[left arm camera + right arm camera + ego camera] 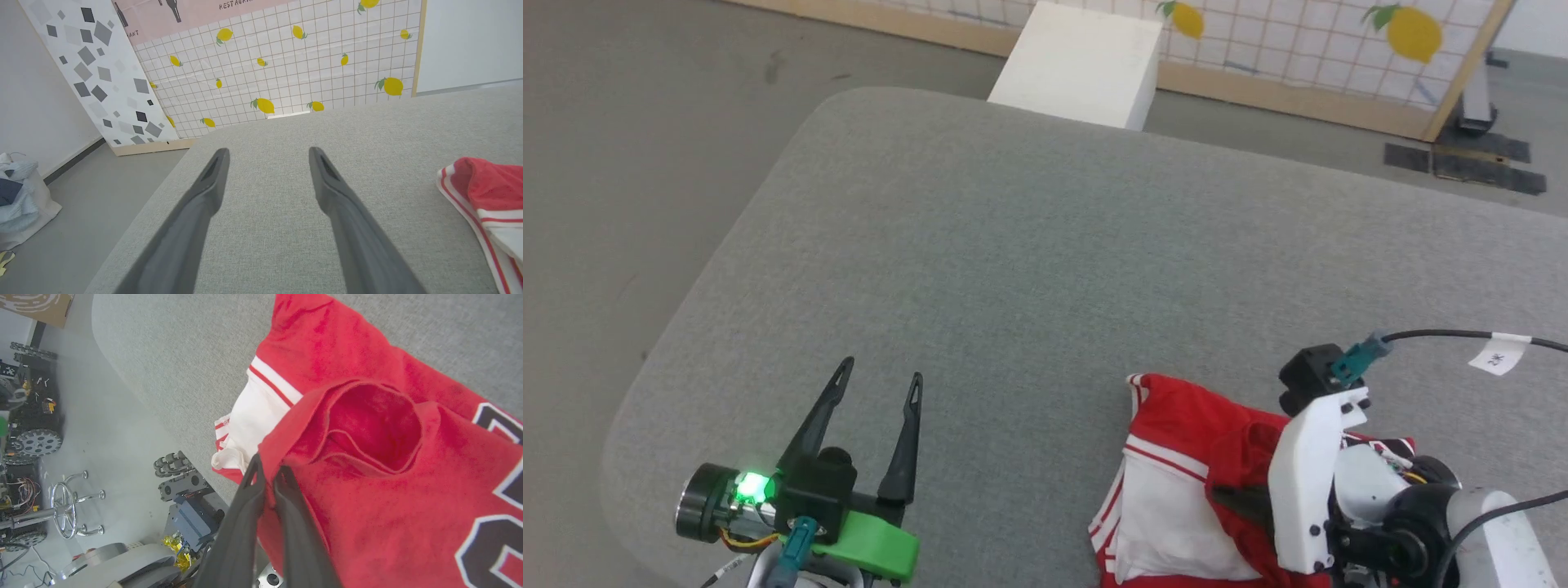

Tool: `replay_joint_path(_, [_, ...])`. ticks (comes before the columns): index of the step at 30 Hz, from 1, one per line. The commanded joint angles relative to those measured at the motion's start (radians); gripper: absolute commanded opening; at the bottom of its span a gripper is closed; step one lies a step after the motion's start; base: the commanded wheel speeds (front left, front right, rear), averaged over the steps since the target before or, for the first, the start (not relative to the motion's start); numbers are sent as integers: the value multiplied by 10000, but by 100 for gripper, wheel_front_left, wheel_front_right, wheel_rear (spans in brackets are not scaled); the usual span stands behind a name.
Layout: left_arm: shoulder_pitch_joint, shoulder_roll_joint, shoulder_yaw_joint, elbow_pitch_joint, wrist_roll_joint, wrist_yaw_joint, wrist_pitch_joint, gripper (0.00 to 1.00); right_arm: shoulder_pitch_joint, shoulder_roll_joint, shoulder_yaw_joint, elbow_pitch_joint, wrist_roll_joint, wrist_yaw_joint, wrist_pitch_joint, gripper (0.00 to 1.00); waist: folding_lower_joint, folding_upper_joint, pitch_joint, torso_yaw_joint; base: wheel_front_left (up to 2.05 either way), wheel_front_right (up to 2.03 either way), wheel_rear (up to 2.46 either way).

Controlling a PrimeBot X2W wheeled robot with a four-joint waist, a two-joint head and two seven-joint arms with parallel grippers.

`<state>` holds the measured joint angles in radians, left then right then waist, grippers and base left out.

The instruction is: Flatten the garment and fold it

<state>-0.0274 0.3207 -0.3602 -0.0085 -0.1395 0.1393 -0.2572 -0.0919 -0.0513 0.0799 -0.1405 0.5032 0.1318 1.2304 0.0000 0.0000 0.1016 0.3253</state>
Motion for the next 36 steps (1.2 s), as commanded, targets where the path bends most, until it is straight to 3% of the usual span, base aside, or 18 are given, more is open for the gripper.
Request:
replay_joint_path(1, [-224, -67, 75, 4, 146, -57, -45, 100, -145, 8, 100, 111, 64, -11, -99, 0, 0, 0, 210, 239, 0, 0, 0])
replay_joint_path(5, [-200, -138, 178, 12, 209, -93, -45, 100, -209, 9, 450, 386, 198, -11, -494, 0, 0, 0, 230, 262, 0, 0, 0])
replay_joint_path(6, [-185, -150, 199, 25, 222, -100, -45, 100, -247, 9, 572, 426, 292, -11, -589, 100, 0, 0, 219, 246, 0, 0, 0])
replay_joint_path(10, [-141, -205, 271, 124, 264, -148, -45, 100, -432, 9, 900, 573, 594, -11, -818, 100, 0, 0, 123, 84, 0, 0, 0])
replay_joint_path(18, [-88, -175, 427, 272, 238, -356, -45, 100, -1262, -233, 869, 215, 103, -11, -1484, 100, 0, 0, -237, -483, 0, 0, 0])
replay_joint_path(21, [-38, -155, 510, 304, 183, -422, -45, 100, -1765, -1187, 1023, -10, 146, -11, -2483, 100, 0, 0, -384, -775, 0, 0, 0])
replay_joint_path(24, [6, -161, 610, 321, 89, -470, -45, 100, -2232, -2612, 1459, -157, 124, -11, -3781, 100, 0, 0, -490, -1041, 0, 0, 0])
replay_joint_path(30, [112, -230, 901, 272, -211, -522, -45, 100, -2659, -5326, 1934, 344, -19, -11, -7218, 100, 0, 0, -654, -1567, 0, 0, 0])
replay_joint_path(33, [154, -242, 1001, 227, -319, -551, -45, 100, -2518, -5929, 1748, 790, -184, -11, -8641, 100, 0, 0, -692, -1771, 0, 0, 0])
replay_joint_path(36, [183, -240, 1073, 205, -407, -583, -45, 100, -2157, -6070, 1274, 1238, -288, -11, -9677, 100, 0, 0, -707, -1954, 0, 0, 0])
